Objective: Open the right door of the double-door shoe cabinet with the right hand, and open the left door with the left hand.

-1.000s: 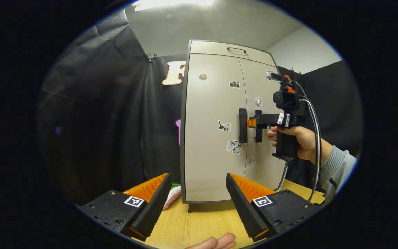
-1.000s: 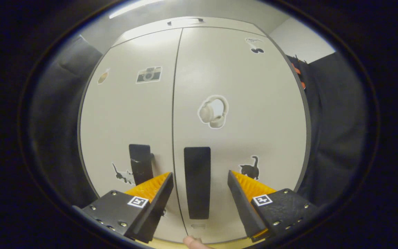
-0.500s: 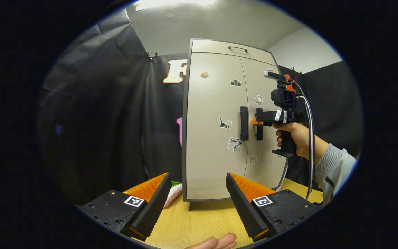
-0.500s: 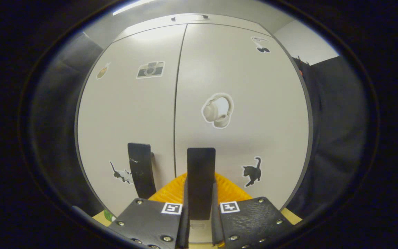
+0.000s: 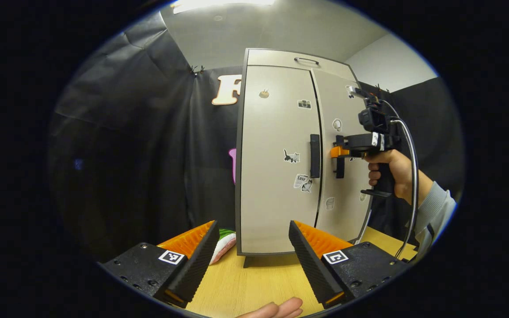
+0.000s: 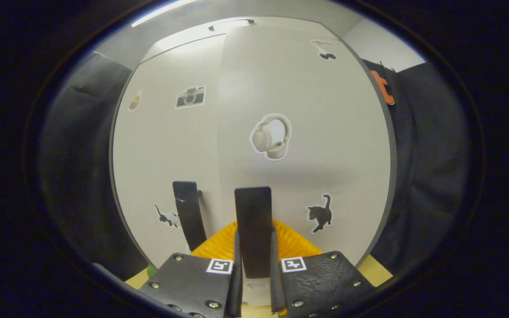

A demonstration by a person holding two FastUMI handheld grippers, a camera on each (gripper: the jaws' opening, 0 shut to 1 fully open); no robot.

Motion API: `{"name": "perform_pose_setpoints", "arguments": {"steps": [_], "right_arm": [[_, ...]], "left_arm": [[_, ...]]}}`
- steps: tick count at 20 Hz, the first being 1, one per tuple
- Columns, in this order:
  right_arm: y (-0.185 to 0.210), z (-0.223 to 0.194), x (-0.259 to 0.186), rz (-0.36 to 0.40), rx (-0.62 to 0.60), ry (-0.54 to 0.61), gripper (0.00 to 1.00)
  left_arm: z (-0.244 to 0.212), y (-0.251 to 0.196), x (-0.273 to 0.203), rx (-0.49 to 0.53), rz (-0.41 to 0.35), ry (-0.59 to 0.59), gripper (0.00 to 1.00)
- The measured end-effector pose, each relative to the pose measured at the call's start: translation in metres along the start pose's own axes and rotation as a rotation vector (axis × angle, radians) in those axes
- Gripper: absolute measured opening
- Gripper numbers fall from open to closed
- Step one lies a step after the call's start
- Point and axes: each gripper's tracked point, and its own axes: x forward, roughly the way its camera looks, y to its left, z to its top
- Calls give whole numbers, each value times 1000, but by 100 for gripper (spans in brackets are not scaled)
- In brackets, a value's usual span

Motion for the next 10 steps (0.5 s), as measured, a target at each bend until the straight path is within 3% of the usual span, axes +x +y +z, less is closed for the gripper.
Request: {"name": "perform_pose_setpoints", "arguments": {"steps": [10], "right_arm": [[-19,-3,-58,120,-79,22,26]], "left_arm": [[3,-9,-4,3,12,-4,98]]}}
